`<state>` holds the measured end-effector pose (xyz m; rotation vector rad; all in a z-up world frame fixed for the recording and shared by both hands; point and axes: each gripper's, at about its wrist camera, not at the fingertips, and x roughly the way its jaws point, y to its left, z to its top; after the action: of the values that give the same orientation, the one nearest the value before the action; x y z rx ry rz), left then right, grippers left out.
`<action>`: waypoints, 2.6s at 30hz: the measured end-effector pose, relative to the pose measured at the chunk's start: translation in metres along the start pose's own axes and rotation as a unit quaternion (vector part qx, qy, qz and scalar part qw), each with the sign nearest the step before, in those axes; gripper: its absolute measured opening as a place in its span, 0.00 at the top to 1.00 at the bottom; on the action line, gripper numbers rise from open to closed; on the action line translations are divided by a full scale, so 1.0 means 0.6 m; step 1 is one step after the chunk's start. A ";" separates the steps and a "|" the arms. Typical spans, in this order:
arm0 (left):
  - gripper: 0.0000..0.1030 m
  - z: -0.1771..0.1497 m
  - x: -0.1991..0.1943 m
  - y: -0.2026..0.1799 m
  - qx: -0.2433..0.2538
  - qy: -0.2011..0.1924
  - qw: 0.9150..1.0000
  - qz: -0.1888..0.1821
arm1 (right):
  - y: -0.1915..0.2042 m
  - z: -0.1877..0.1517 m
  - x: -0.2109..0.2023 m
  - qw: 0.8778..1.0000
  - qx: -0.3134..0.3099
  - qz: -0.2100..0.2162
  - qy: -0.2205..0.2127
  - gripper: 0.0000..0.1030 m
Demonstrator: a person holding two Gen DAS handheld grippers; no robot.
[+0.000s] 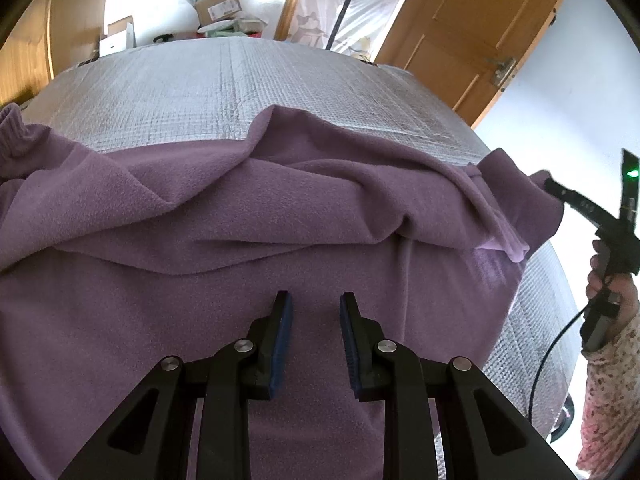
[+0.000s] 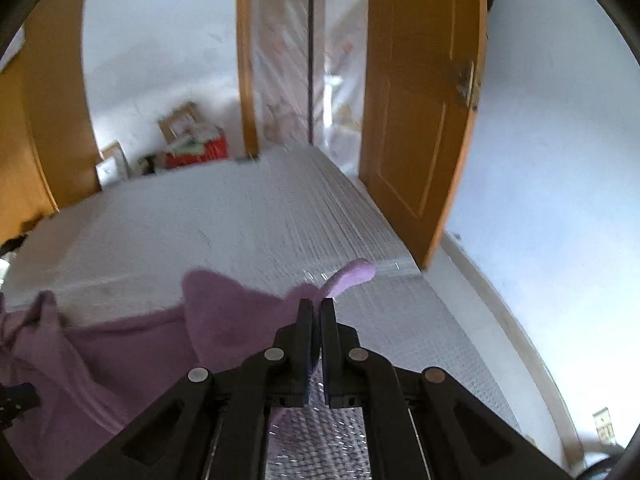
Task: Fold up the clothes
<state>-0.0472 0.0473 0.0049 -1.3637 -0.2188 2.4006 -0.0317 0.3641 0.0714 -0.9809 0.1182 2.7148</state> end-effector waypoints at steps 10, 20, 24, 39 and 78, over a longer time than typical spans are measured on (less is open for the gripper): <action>0.76 0.000 0.000 0.000 0.001 0.000 1.000 0.001 | -0.009 0.016 -0.001 0.998 0.015 -0.067 0.002 0.97; 0.76 0.006 0.002 0.002 0.001 0.003 1.000 0.002 | 0.005 0.004 -0.036 0.998 -0.003 -0.053 -0.040 0.94; 0.76 0.005 0.003 0.002 0.002 0.002 1.000 0.004 | 0.047 -0.006 -0.048 0.998 -0.043 0.043 -0.034 0.84; 0.76 0.004 0.005 0.000 0.003 0.003 1.000 0.005 | 0.219 -0.089 -0.010 0.938 -0.206 0.271 0.068 0.75; 0.75 0.051 -0.012 0.041 -0.047 0.000 0.999 -0.018 | 0.290 0.050 0.024 0.952 -0.227 0.206 -0.010 0.98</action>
<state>-0.0761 0.0234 0.0187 -1.3880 -0.3571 2.3876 -0.1063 0.2037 0.0837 -1.1537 -0.3642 3.2198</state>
